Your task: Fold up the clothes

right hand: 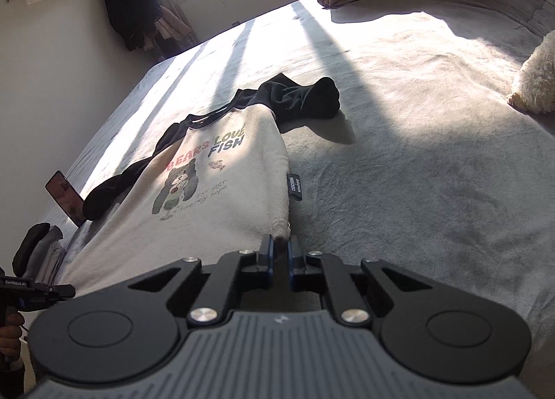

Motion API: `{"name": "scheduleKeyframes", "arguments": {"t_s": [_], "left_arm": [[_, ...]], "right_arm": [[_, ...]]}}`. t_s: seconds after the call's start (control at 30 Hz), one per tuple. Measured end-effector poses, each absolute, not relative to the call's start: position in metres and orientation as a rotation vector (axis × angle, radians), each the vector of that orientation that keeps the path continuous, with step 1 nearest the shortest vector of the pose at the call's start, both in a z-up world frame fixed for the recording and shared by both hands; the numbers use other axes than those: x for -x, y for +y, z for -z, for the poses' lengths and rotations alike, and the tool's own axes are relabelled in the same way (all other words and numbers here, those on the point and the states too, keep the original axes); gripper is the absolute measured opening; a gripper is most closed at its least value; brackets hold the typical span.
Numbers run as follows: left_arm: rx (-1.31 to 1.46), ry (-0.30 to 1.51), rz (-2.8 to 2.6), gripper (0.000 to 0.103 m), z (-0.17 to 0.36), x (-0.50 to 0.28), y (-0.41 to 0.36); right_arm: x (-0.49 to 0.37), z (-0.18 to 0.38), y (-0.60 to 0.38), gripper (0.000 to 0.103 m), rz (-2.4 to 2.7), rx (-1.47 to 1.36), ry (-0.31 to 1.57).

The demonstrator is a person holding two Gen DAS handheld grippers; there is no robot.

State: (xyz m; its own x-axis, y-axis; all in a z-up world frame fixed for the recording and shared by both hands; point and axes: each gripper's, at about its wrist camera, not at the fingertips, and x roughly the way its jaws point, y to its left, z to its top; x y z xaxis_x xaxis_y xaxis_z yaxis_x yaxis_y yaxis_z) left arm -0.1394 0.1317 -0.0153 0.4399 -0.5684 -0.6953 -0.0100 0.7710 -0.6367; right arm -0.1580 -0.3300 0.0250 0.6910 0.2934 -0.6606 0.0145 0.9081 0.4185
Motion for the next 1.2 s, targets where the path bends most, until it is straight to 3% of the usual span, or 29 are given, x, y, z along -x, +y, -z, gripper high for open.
{"name": "scheduleKeyframes", "arguments": {"t_s": [0.37, 0.5, 0.57, 0.6, 0.63, 0.7, 1.0, 1.2], "left_arm": [[0.458, 1.157, 0.371, 0.010, 0.061, 0.135, 0.122], [0.477, 1.171, 0.432, 0.046, 0.057, 0.123, 0.128], [0.485, 1.160, 0.444, 0.053, 0.052, 0.116, 0.134], [0.476, 1.152, 0.438, 0.057, 0.049, 0.111, 0.136], [0.465, 1.143, 0.428, 0.059, 0.046, 0.106, 0.138], [0.451, 1.125, 0.406, 0.060, 0.041, 0.093, 0.143], [0.341, 0.991, 0.271, 0.070, 0.020, 0.004, 0.147], [0.259, 0.902, 0.194, 0.074, 0.015, -0.065, 0.138]], "right_arm": [[0.147, 0.024, -0.329, 0.009, -0.114, -0.349, 0.935], [0.132, 0.030, -0.330, 0.018, -0.126, -0.342, 0.980], [0.125, 0.028, -0.331, 0.020, -0.137, -0.337, 0.989], [0.121, 0.025, -0.332, 0.027, -0.134, -0.333, 0.985], [0.117, 0.022, -0.333, 0.040, -0.131, -0.329, 0.981], [0.107, 0.016, -0.335, 0.046, -0.121, -0.318, 0.973], [0.031, 0.003, -0.345, 0.047, -0.077, -0.340, 0.952], [-0.032, 0.004, -0.348, 0.052, -0.054, -0.292, 0.937]]}}
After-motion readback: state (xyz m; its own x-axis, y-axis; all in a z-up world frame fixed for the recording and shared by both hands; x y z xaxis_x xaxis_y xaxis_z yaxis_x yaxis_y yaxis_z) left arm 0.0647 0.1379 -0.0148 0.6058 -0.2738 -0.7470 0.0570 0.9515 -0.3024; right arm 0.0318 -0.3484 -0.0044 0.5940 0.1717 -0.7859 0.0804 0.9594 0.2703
